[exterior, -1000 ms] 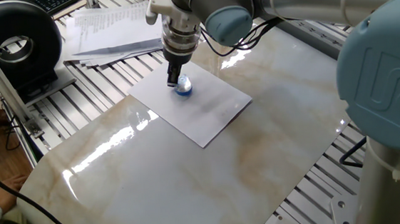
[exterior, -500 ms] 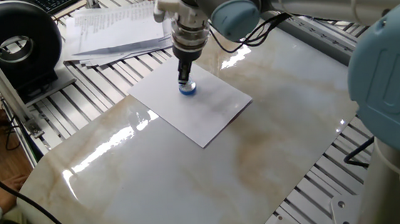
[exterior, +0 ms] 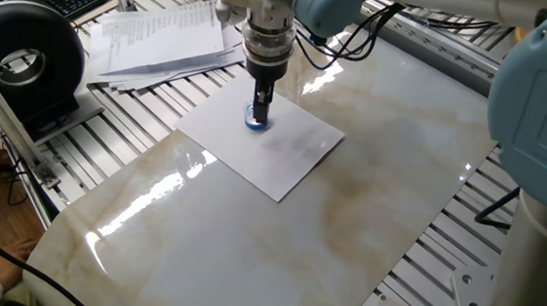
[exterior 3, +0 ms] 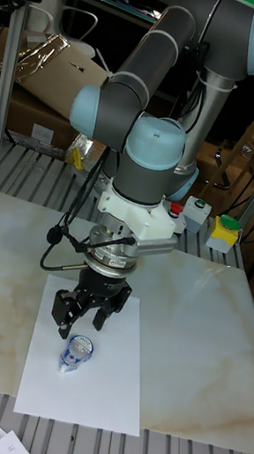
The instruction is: Use the correction tape on paper
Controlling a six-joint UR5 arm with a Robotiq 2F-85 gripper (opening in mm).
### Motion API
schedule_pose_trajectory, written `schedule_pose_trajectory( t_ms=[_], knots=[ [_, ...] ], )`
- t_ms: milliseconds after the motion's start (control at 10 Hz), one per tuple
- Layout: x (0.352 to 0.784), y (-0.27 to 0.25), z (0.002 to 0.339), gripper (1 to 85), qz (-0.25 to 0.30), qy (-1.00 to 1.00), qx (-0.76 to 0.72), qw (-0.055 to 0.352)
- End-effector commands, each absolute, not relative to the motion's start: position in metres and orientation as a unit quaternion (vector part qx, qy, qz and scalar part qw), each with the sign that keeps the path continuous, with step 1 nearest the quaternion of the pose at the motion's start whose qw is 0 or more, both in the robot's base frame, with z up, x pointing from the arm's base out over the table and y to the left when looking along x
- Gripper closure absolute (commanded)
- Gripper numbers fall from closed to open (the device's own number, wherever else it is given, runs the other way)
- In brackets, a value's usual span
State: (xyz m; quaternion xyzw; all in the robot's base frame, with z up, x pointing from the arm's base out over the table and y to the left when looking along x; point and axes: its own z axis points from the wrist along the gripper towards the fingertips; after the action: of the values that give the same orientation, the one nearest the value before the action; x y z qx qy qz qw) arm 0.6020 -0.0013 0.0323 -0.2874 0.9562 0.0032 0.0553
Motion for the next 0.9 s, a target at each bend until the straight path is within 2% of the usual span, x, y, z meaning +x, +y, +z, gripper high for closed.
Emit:
schedule_pose_trajectory(
  t_ms=[0,300,500,800],
  knots=[
    [0.603,0.017,0.035,6.3,0.039,0.978,-0.198,0.053],
    [0.617,0.022,0.031,10.3,0.042,0.986,-0.148,0.058],
    [0.621,0.012,0.03,11.0,0.032,0.985,-0.16,0.06],
    [0.63,0.016,0.03,12.0,0.044,0.99,-0.123,0.061]
  ],
)
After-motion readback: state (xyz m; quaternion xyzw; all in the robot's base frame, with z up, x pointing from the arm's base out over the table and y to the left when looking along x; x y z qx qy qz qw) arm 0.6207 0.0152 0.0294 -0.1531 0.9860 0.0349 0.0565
